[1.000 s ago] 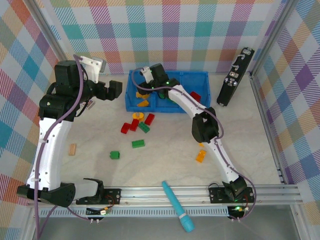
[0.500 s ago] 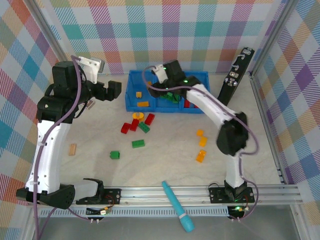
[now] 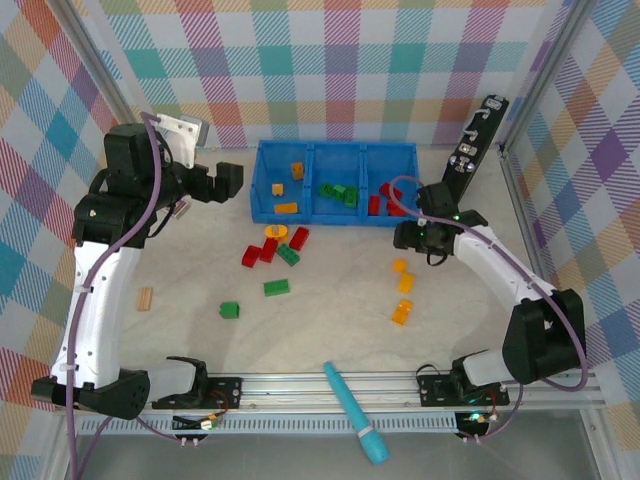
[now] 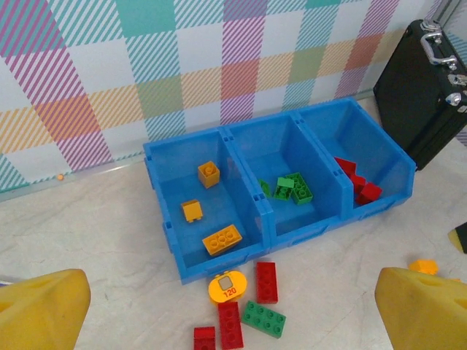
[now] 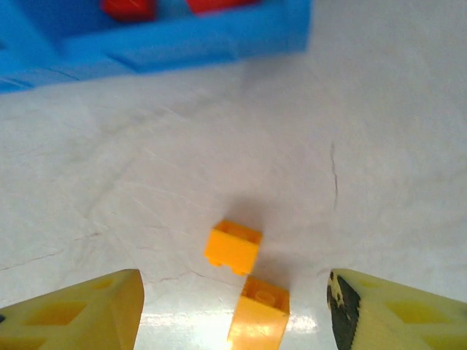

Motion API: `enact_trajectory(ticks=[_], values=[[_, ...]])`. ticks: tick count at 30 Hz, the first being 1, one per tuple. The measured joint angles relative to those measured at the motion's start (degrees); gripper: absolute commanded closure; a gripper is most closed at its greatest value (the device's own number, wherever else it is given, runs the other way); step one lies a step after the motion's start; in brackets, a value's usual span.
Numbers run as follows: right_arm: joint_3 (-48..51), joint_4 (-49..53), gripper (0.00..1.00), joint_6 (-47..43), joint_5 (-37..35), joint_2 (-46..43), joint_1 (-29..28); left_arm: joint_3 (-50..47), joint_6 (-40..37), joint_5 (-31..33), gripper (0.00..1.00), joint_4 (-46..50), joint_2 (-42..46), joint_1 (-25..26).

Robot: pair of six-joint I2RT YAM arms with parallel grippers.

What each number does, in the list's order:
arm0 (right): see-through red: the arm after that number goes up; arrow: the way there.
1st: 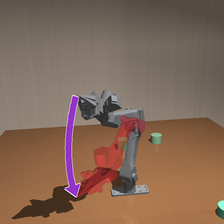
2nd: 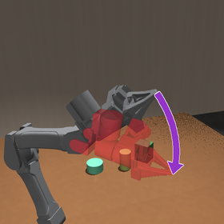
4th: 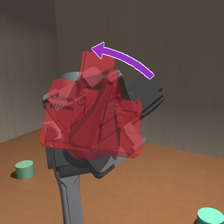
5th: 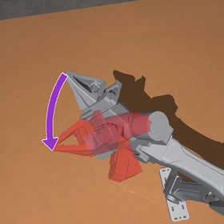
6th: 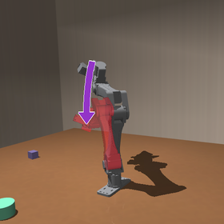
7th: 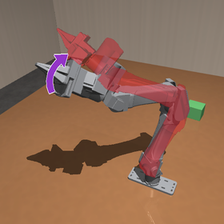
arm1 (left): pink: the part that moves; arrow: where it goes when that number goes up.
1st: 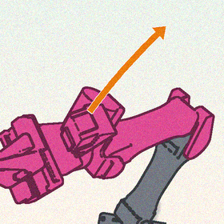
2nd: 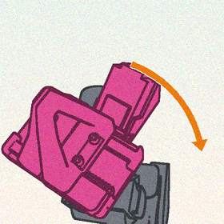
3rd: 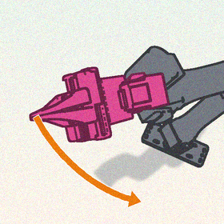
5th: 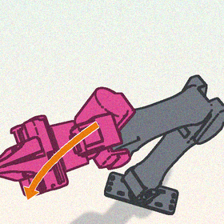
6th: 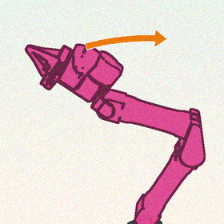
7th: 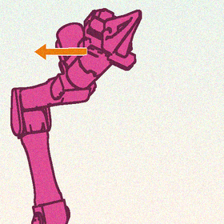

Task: Sort the legos into containers by color
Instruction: Pick up the lego from the middle-right of the table.

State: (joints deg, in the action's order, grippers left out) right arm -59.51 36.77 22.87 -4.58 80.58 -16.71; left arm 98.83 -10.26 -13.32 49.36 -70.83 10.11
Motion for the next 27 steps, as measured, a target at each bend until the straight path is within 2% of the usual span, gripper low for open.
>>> enact_trajectory(ticks=[3, 9, 16, 27], values=[[0.9, -1.8, 0.27, 3.8, 2.6, 1.3, 0.6, 0.0, 0.3, -0.4, 0.0, 0.0, -0.2, 0.0], [3.5, -8.7, 0.27, 8.2, 6.6, 8.1, 1.0, 0.0, 0.4, -0.7, 0.0, 0.0, -0.2, 0.0], [5.2, -11.3, 0.27, 9.9, 7.3, 14.0, 1.0, 0.0, 0.4, -0.8, 0.0, 0.0, -0.2, 0.0], [5.1, -11.9, 0.55, 9.1, 6.2, 16.4, 1.1, 0.0, 0.4, -0.8, 0.0, 0.0, -0.3, 0.0]])
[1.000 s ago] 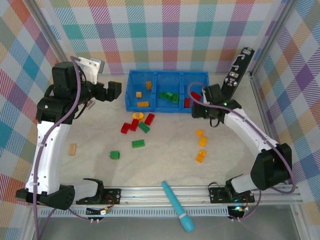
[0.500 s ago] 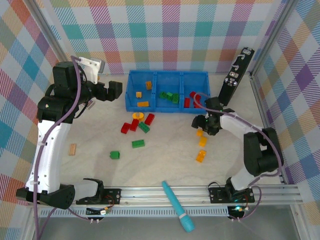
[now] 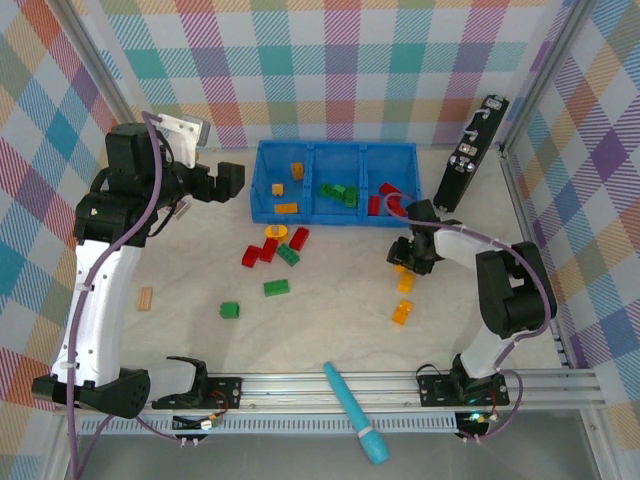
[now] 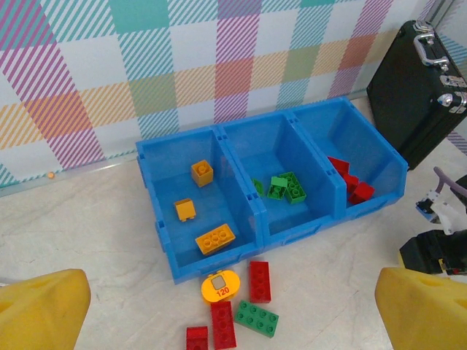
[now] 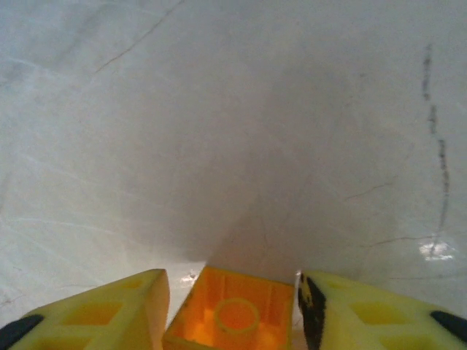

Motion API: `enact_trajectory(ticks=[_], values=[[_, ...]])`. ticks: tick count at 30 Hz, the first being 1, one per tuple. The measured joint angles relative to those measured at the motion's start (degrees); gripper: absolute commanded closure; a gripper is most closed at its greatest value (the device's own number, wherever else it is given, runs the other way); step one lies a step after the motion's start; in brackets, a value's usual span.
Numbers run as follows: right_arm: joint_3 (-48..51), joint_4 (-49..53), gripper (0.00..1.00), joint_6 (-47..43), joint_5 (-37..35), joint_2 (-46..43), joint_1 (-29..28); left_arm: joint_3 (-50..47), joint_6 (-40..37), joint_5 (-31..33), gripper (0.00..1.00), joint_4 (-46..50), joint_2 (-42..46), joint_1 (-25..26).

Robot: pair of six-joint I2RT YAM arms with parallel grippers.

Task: Sort the legos into containers by color
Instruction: Pick up the lego from the middle-right of the table, then place the lego in the container.

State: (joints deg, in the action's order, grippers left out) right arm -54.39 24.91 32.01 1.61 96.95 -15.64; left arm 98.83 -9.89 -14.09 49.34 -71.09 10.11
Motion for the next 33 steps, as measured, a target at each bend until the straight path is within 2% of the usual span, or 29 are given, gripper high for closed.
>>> enact_trajectory(ticks=[5, 11, 16, 20, 24, 30, 33], values=[[-1.0, 0.7, 0.66, -1.3, -0.1, 0.1, 0.2, 0.0, 0.0, 0.0, 0.0, 0.0, 0.0, 0.0], [-6.1, 5.7, 0.69, -4.5, -1.9, -0.2, 0.2, 0.0, 0.0, 0.1, 0.0, 0.0, 0.0, 0.0], [-19.3, 9.8, 0.71, -7.5, -2.7, -1.2, -0.5, 0.0, 0.0, 0.2, 0.0, 0.0, 0.0, 0.0], [-33.9, 8.5, 0.71, -11.4, -2.6, 0.7, -4.3, 0.0, -0.1, 0.3, 0.0, 0.0, 0.0, 0.0], [-50.7, 3.1, 0.71, -17.2, -0.4, 9.5, -10.6, 0.0, -0.2, 1.2, 0.0, 0.0, 0.0, 0.0], [-77.2, 0.3, 0.72, -26.1, 3.7, 31.3, -17.2, 0.0, -0.4, 2.0, 0.0, 0.0, -0.4, 0.0], [-82.8, -0.4, 0.71, -29.7, 4.0, 39.0, -19.1, 0.0, -0.5, 2.2, 0.0, 0.0, -0.7, 0.0]])
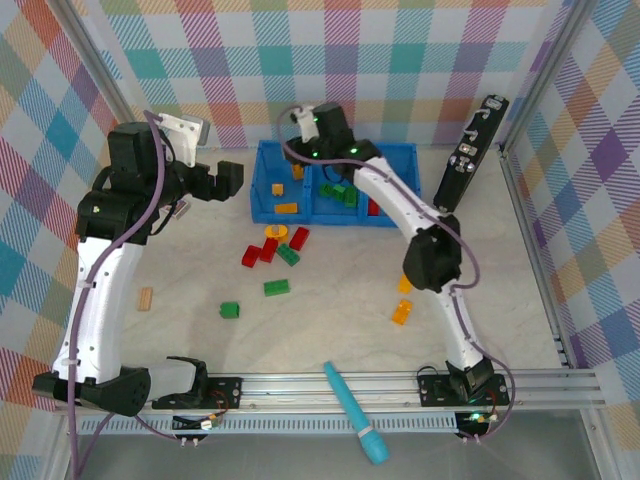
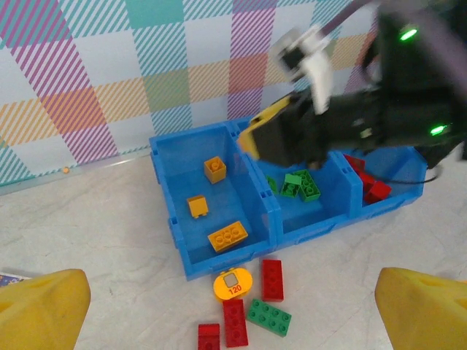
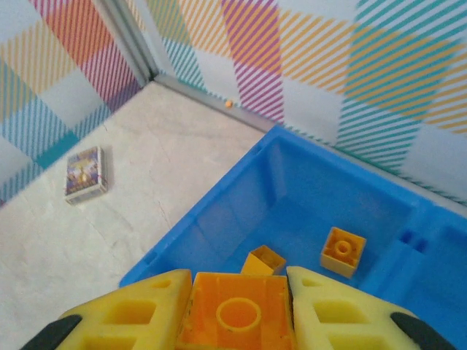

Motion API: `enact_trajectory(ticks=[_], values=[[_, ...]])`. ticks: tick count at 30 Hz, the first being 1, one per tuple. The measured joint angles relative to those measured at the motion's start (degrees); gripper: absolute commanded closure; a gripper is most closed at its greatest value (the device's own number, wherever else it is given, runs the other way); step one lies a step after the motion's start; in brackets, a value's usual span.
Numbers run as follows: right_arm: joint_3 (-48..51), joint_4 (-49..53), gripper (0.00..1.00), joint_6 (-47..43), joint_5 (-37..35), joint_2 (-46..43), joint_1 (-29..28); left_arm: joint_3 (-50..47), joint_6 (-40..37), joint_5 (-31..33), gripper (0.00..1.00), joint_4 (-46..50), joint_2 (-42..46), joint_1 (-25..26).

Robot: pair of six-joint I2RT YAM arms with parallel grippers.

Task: Sort the legos into containers by color
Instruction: Place the lego in the container.

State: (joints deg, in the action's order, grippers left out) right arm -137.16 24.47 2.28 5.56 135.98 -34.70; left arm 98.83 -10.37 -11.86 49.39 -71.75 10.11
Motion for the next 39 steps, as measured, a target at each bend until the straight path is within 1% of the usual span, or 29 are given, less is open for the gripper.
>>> enact_trajectory(ticks=[4, 10, 15, 17, 22, 28, 30, 32, 35, 39], values=[[-6.0, -0.5, 0.69, -4.5, -0.5, 8.7, -1.4, 0.1, -0.2, 0.0, 0.0, 0.0, -0.1, 0.0], [-7.7, -1.6, 0.64, -11.2, -2.1, 15.2, -2.7, 0.7, -0.9, 0.2, 0.0, 0.0, 0.0, 0.0], [-7.8, -2.1, 0.57, -15.0, -3.6, 16.0, -3.4, 0.7, -0.9, 0.2, 0.0, 0.0, 0.0, 0.0], [-7.8, -2.1, 0.53, -15.6, -3.6, 16.1, -3.6, 0.7, -1.0, 0.2, 0.0, 0.0, 0.0, 0.0], [-7.8, -2.1, 0.47, -16.3, -3.5, 16.1, -3.6, 0.7, -1.0, 0.2, 0.0, 0.0, 0.0, 0.0], [-7.4, -2.1, 0.45, -15.7, -2.6, 15.7, -3.6, 0.8, -1.0, 0.2, 0.0, 0.0, 0.0, 0.0], [-3.7, -2.1, 0.44, -15.0, -2.5, 13.0, -3.6, 0.8, -1.0, 0.2, 0.0, 0.0, 0.0, 0.0], [2.8, -1.6, 0.43, -14.3, -2.7, 7.8, -3.6, 0.8, -1.0, 0.3, 0.0, 0.0, 0.0, 0.0], [13.6, 0.1, 0.42, -13.2, -5.0, -3.3, -3.6, 0.8, -1.0, 0.4, 0.0, 0.0, 0.1, 0.0], [28.3, 2.2, 0.39, -9.2, -11.0, -23.1, -3.5, 0.7, -1.0, 0.4, 0.0, 0.0, 0.5, 0.0]])
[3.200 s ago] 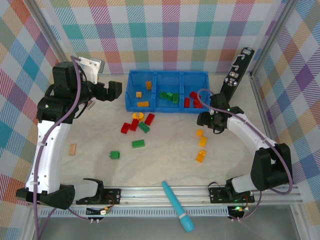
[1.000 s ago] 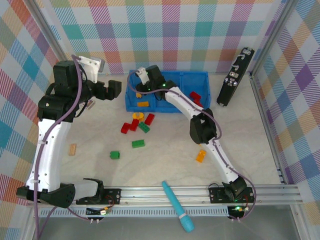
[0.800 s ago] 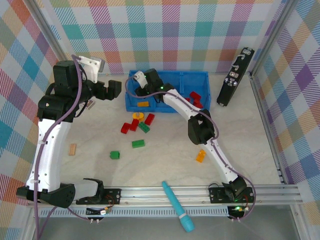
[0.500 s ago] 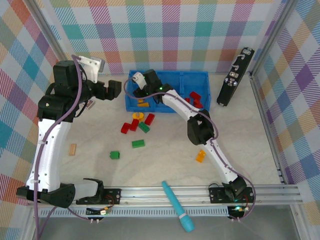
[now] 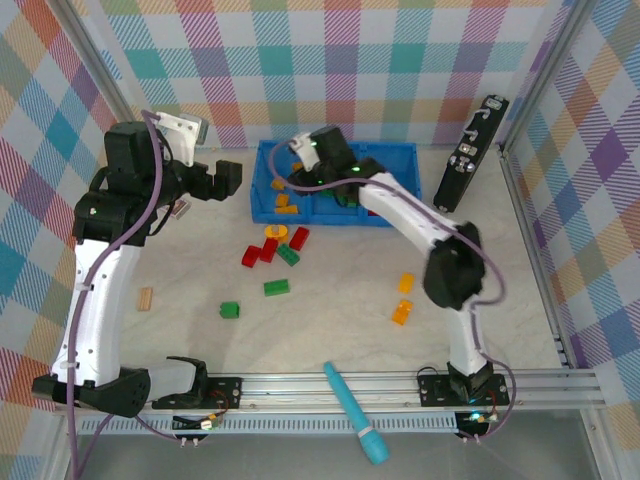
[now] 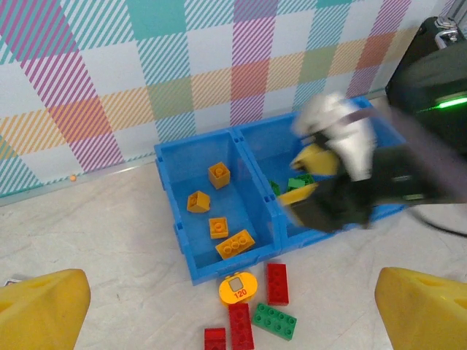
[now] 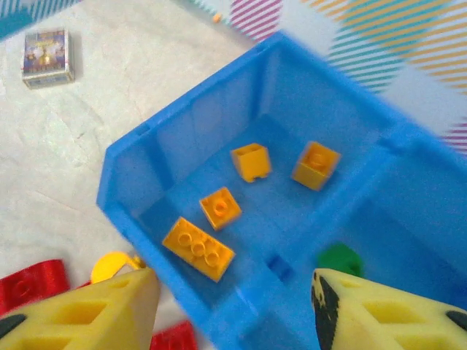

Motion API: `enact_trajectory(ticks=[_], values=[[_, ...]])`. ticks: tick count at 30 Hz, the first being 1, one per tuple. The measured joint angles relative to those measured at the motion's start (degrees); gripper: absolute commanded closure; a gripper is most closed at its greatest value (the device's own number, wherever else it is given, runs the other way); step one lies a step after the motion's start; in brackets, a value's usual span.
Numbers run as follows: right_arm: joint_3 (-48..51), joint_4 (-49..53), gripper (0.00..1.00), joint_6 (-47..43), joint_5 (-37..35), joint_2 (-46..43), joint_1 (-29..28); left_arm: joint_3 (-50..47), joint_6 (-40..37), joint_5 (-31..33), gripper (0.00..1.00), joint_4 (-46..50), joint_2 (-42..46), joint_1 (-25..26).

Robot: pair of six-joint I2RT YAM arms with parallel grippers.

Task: Sort the legos into containers by color
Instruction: Place the lego in the container, then pick up the lego from the middle-right of the table.

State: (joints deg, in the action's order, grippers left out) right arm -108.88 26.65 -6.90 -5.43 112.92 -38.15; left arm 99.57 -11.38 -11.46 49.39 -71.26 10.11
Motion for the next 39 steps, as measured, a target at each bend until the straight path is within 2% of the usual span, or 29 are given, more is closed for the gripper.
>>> enact_trajectory(ticks=[4, 8, 12, 15, 22, 34, 36, 39], values=[[18.6, 1.3, 0.36, 8.9, -5.4, -21.6, 1.1, 0.0, 0.0, 0.0, 0.0, 0.0, 0.4, 0.0], [38.7, 3.5, 0.34, 20.1, -8.5, -38.3, 5.1, -0.7, 0.1, -0.1, 0.0, -0.1, 0.6, 0.0], [53.2, 8.7, 0.33, 30.9, -7.6, -46.0, 11.8, -0.9, 0.4, -1.2, 0.0, 0.0, 0.5, 0.0], [59.6, 11.5, 0.32, 37.0, -5.4, -48.8, 15.4, -0.8, 0.9, -1.8, 0.0, 0.0, 0.5, 0.0], [67.6, 9.1, 0.28, 45.7, 2.0, -48.7, 19.4, -0.8, 1.5, -2.8, 0.0, 0.0, 0.5, 0.0], [67.8, 1.3, 0.22, 47.8, 6.1, -35.0, 19.5, -0.8, 1.5, -3.1, 0.0, 0.0, 0.5, 0.0], [67.1, 0.8, 0.24, 47.2, 6.1, -32.4, 19.5, -0.8, 1.5, -3.1, 0.0, 0.0, 0.5, 0.0], [66.1, 0.3, 0.36, 45.9, 5.9, -29.3, 19.5, -0.8, 1.5, -3.1, 0.0, 0.0, 0.5, 0.0]])
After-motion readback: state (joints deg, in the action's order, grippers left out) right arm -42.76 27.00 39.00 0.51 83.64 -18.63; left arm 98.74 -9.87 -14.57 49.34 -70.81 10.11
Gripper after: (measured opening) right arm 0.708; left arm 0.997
